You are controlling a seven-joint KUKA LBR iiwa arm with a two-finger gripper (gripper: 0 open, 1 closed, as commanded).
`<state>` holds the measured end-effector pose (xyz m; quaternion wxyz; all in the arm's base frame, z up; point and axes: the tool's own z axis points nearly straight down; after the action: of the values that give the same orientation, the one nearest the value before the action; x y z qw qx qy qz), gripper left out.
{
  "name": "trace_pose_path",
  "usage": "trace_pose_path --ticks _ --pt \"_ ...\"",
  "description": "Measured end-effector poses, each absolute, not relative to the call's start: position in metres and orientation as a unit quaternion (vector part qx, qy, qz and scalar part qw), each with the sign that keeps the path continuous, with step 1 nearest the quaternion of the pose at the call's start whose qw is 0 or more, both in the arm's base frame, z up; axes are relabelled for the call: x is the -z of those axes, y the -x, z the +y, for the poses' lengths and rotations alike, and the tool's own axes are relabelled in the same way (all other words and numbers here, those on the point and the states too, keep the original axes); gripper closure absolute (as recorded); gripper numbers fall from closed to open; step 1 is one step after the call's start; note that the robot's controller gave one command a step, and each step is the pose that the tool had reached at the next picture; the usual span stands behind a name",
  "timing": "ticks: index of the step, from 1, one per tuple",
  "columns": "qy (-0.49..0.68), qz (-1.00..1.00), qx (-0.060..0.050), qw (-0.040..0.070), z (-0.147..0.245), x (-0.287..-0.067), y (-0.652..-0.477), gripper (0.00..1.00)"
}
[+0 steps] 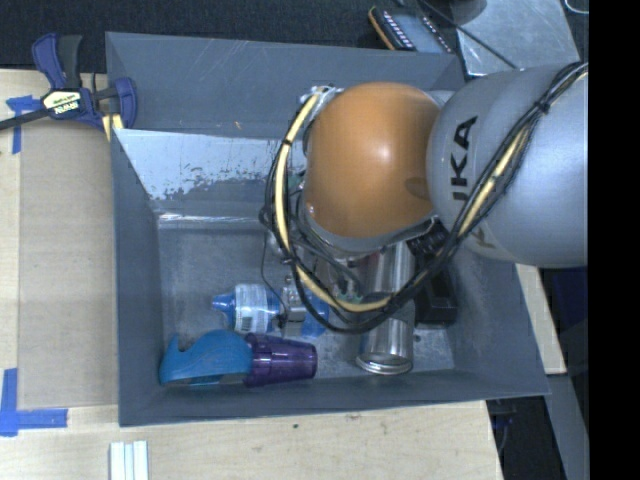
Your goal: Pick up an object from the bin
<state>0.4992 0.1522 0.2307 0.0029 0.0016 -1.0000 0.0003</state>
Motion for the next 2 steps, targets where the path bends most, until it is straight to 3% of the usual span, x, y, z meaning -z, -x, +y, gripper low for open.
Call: trace_pose_path --ticks 1,2 --pt "0.0 -1.0 0.001 -0.001 0.151 -0.235 -0.501 0.0" --pt "-0.145 -0.989 0.0 0.002 0.143 -0.182 -0.488 0.0"
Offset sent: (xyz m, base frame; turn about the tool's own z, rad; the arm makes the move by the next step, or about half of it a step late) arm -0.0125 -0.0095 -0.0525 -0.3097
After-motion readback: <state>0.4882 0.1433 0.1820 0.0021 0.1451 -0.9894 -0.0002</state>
